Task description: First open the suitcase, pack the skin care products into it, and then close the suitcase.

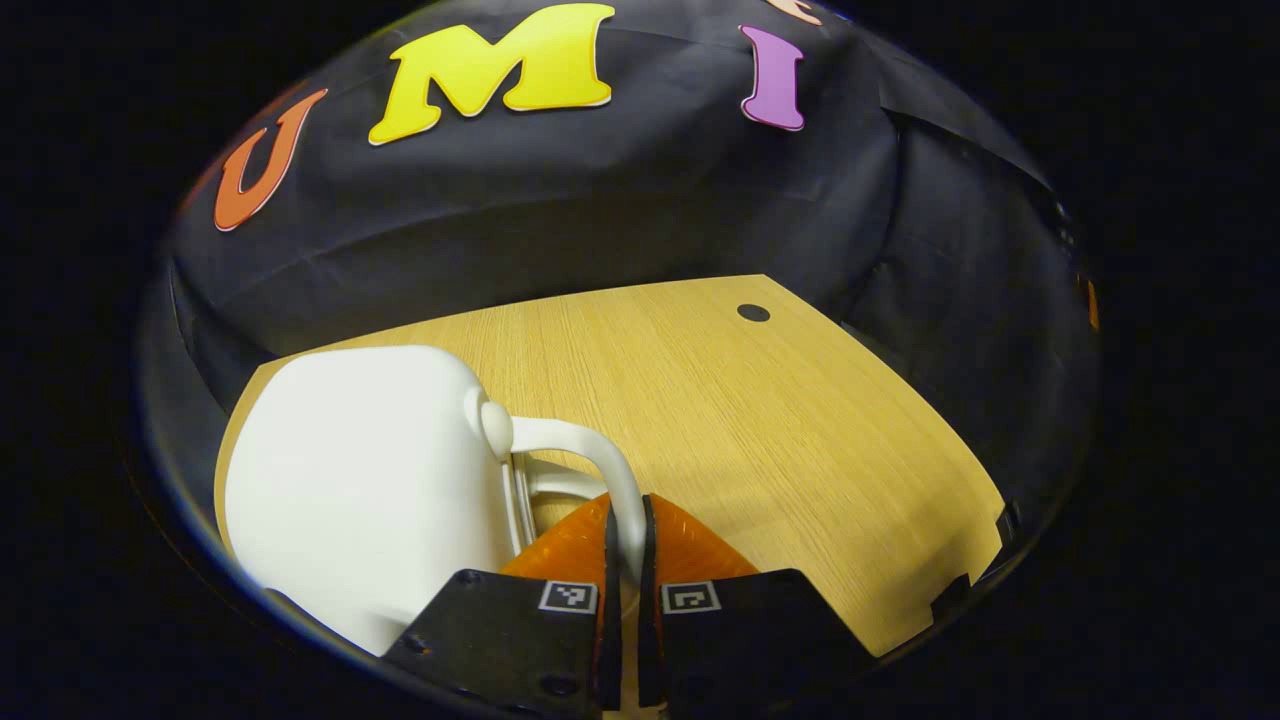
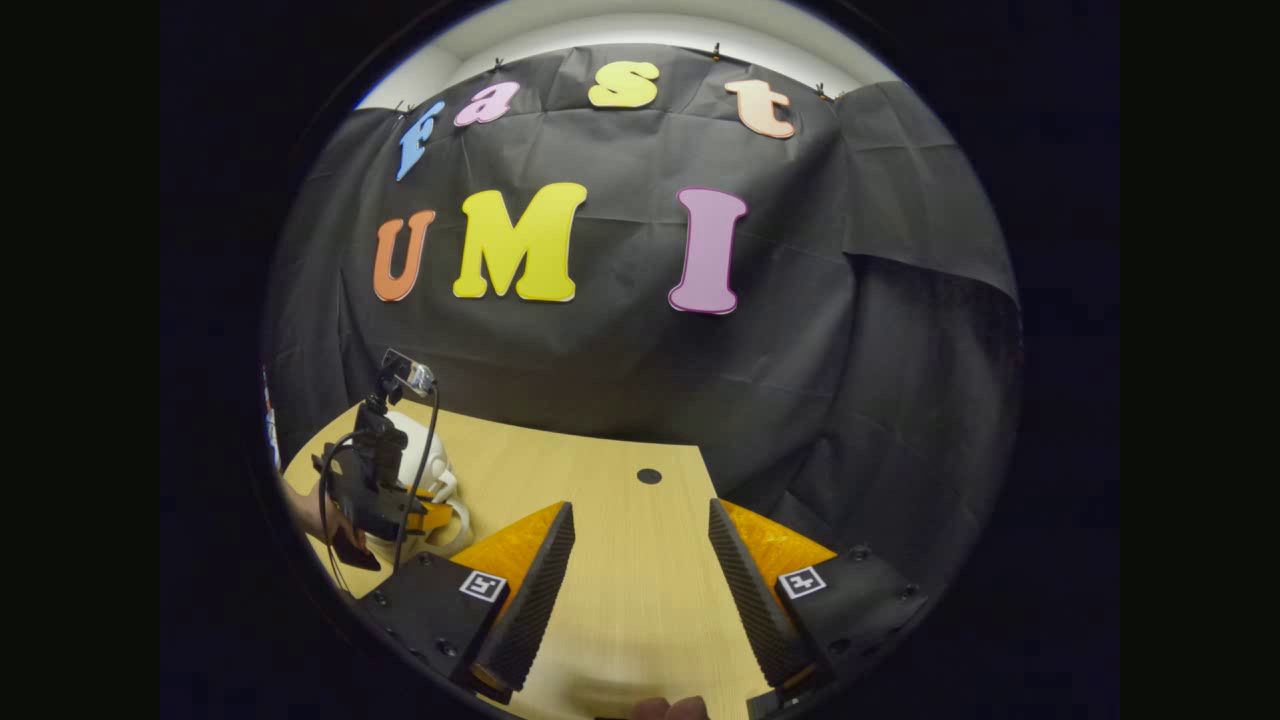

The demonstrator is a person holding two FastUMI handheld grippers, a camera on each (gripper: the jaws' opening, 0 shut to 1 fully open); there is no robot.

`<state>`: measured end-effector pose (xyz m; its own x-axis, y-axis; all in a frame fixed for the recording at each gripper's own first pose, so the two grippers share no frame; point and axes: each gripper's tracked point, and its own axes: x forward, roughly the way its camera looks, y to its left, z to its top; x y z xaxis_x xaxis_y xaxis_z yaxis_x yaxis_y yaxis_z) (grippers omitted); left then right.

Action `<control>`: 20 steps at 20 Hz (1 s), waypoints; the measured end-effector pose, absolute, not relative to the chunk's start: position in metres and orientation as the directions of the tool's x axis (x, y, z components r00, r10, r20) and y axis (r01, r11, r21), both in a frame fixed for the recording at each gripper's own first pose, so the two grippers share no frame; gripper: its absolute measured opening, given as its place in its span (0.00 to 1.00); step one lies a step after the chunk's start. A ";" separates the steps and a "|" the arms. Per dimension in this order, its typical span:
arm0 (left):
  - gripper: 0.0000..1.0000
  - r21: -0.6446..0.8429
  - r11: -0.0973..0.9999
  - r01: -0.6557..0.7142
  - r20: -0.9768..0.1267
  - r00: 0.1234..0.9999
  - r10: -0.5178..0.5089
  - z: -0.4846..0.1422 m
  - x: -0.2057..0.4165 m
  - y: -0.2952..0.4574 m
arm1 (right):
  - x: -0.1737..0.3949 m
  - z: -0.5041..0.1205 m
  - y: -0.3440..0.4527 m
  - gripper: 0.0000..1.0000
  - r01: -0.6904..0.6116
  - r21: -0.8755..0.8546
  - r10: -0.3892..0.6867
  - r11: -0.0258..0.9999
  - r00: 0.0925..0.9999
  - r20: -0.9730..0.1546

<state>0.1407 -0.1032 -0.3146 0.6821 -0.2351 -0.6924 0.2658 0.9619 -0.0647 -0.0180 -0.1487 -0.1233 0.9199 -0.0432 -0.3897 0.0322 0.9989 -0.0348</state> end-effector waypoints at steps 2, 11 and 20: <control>0.16 -0.071 0.962 0.263 -0.707 0.667 -0.234 -0.319 0.139 -0.107 | -0.012 -0.128 -0.140 0.80 0.006 -0.021 -0.014 1.000 0.920 -0.393; 0.99 -0.090 0.965 0.245 -0.632 0.735 -0.245 -0.250 0.120 -0.118 | 0.031 -0.112 -0.095 0.80 -0.060 0.053 0.075 0.997 0.934 -0.350; 0.99 -0.069 0.998 -0.009 -0.222 0.975 -0.006 -0.066 0.134 -0.014 | 0.074 -0.012 -0.024 0.80 -0.064 0.097 0.077 0.993 0.988 -0.137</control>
